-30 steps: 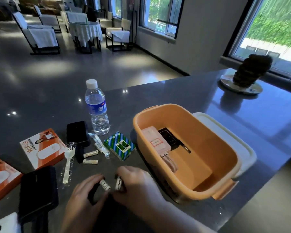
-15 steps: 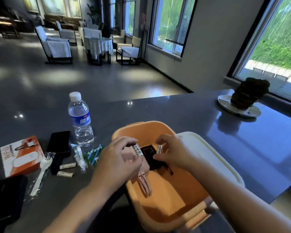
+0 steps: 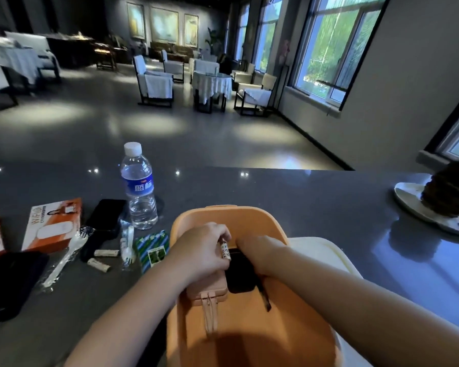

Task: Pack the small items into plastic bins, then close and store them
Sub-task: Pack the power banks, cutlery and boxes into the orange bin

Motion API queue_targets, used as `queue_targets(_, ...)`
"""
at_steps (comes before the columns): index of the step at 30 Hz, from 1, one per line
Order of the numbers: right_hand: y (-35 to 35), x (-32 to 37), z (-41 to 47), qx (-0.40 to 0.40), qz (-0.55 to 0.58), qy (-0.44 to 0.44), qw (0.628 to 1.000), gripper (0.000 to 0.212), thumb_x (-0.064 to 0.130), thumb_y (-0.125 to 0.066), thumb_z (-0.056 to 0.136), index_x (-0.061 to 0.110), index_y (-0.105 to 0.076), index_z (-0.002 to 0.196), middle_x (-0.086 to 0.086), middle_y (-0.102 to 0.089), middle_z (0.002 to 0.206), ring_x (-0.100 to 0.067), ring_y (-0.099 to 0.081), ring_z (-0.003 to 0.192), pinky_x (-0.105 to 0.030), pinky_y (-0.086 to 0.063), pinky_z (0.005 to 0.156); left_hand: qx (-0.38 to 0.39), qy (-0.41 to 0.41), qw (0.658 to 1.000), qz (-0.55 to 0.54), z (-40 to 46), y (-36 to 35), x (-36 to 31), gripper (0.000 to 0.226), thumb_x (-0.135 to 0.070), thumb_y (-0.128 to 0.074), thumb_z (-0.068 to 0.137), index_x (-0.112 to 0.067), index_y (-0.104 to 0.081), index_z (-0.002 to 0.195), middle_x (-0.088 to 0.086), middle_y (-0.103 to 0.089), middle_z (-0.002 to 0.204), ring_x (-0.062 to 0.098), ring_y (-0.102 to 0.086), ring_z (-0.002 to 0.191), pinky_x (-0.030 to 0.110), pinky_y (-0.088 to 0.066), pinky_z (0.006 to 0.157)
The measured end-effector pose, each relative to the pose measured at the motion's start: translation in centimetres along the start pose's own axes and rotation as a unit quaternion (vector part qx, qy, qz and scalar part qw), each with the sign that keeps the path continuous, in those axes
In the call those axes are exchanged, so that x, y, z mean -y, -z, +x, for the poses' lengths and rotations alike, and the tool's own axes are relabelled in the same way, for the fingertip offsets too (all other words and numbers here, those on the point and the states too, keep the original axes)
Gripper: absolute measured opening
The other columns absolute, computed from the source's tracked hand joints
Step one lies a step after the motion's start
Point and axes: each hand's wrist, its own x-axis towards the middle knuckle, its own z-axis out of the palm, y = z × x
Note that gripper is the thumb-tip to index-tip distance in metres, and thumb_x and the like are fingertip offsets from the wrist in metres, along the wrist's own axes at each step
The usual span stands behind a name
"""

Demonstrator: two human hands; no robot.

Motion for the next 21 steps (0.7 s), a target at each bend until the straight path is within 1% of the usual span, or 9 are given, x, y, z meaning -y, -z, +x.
queue_targets(3, -0.1, 0.1, 0.3, 0.012, -0.001, 0.019, 1.0, 0.031, 0.011, -0.056, 0.093, 0.013, -0.051, 0.124, -0.01, -0.06, 0.121, -0.028, -0.06, 0.109, -0.044, -0.051, 0.093, 0.013, -0.008, 0.999, 0.03, -0.2, -0.1, -0.1, 0.037, -0.028, -0.066, 0.067, -0.03, -0.058, 0.103, -0.011, -0.057, 0.102, 0.011, -0.054, 0.095, 0.032, -0.048, 0.081)
queue_targets(5, 0.1, -0.2, -0.1, -0.011, 0.001, 0.024, 1.0, 0.032, 0.013, -0.056, 0.093, 0.015, -0.049, 0.124, -0.009, -0.061, 0.12, -0.027, -0.061, 0.107, -0.039, -0.052, 0.09, 0.022, -0.007, 0.999, 0.042, -0.2, -0.3, -0.1, 0.037, -0.027, -0.065, 0.067, -0.031, -0.057, 0.103, -0.011, -0.057, 0.102, 0.011, -0.053, 0.094, 0.033, -0.048, 0.08)
queue_targets(9, 0.8, -1.4, -2.4, -0.177, 0.12, 0.015, 0.977, 0.035, 0.016, -0.056, 0.087, 0.025, -0.048, 0.121, 0.003, -0.064, 0.105, -0.02, -0.061, 0.084, -0.025, -0.041, 0.06, 0.027, 0.006, 0.999, 0.04, 0.2, -0.4, -0.3, 0.036, -0.032, -0.066, 0.065, -0.031, -0.058, 0.1, -0.01, -0.058, 0.099, 0.012, -0.054, 0.093, 0.034, -0.048, 0.08)
queue_targets(10, 0.8, -1.6, -3.2, -0.23, 0.195, -0.011, 0.954, 0.034, 0.018, -0.055, 0.086, 0.03, -0.05, 0.118, 0.009, -0.064, 0.103, -0.016, -0.059, 0.081, -0.023, -0.038, 0.058, 0.029, 0.017, 0.999, 0.034, 0.5, -0.4, -0.5, 0.038, -0.034, -0.069, 0.065, -0.03, -0.058, 0.1, -0.009, -0.059, 0.098, 0.012, -0.055, 0.093, 0.034, -0.049, 0.08)
queue_targets(12, 0.5, -1.5, -5.0, -0.313, 0.37, -0.047, 0.873, 0.033, 0.019, -0.054, 0.082, 0.039, -0.053, 0.107, 0.019, -0.064, 0.097, -0.006, -0.06, 0.08, -0.02, -0.04, 0.063, 0.029, 0.038, 0.999, 0.007, 1.4, -0.7, -1.2, 0.036, -0.034, -0.073, 0.064, -0.031, -0.059, 0.098, -0.01, -0.059, 0.097, 0.011, -0.056, 0.091, 0.034, -0.05, 0.08)
queue_targets(14, 0.1, -1.0, -6.0, -0.35, 0.502, -0.054, 0.789, 0.03, 0.022, -0.051, 0.075, 0.044, -0.052, 0.096, 0.02, -0.066, 0.091, 0.0, -0.062, 0.075, -0.013, -0.042, 0.061, 0.038, 0.04, 0.998, -0.015, 2.7, -1.3, -2.1, 0.032, -0.03, -0.075, 0.066, -0.031, -0.06, 0.095, -0.011, -0.06, 0.096, 0.011, -0.058, 0.088, 0.033, -0.051, 0.079)
queue_targets(17, 0.3, -1.1, -6.3, -0.371, 0.598, -0.053, 0.708, 0.029, 0.014, -0.055, 0.075, 0.038, -0.056, 0.092, 0.015, -0.069, 0.086, 0.002, -0.062, 0.065, -0.007, -0.042, 0.054, 0.083, 0.031, 0.996, 0.005, 4.5, -2.3, -3.3, 0.031, -0.026, -0.076, 0.069, -0.024, -0.06, 0.096, -0.005, -0.063, 0.095, 0.016, -0.06, 0.086, 0.035, -0.052, 0.077)
queue_targets(19, 0.4, -1.4, -6.2, -0.376, 0.616, -0.059, 0.69, 0.034, 0.004, -0.057, 0.077, 0.035, -0.059, 0.093, 0.013, -0.07, 0.085, 0.002, -0.062, 0.064, -0.007, -0.042, 0.052, 0.103, 0.018, 0.994, 0.032, 5.3, -3.2, -3.6, 0.031, -0.025, -0.075, 0.07, -0.018, -0.059, 0.096, 0.0, -0.064, 0.095, 0.021, -0.061, 0.085, 0.037, -0.053, 0.076)
queue_targets(21, 0.1, -1.3, -6.1, -0.371, 0.599, -0.061, 0.707, 0.035, 0.005, -0.058, 0.078, 0.036, -0.058, 0.093, 0.014, -0.07, 0.084, 0.002, -0.062, 0.067, -0.007, -0.043, 0.054, 0.117, 0.019, 0.992, 0.036, 5.8, -4.0, -3.6, 0.03, -0.024, -0.073, 0.071, -0.015, -0.06, 0.097, 0.004, -0.066, 0.093, 0.023, -0.062, 0.084, 0.034, -0.053, 0.073)
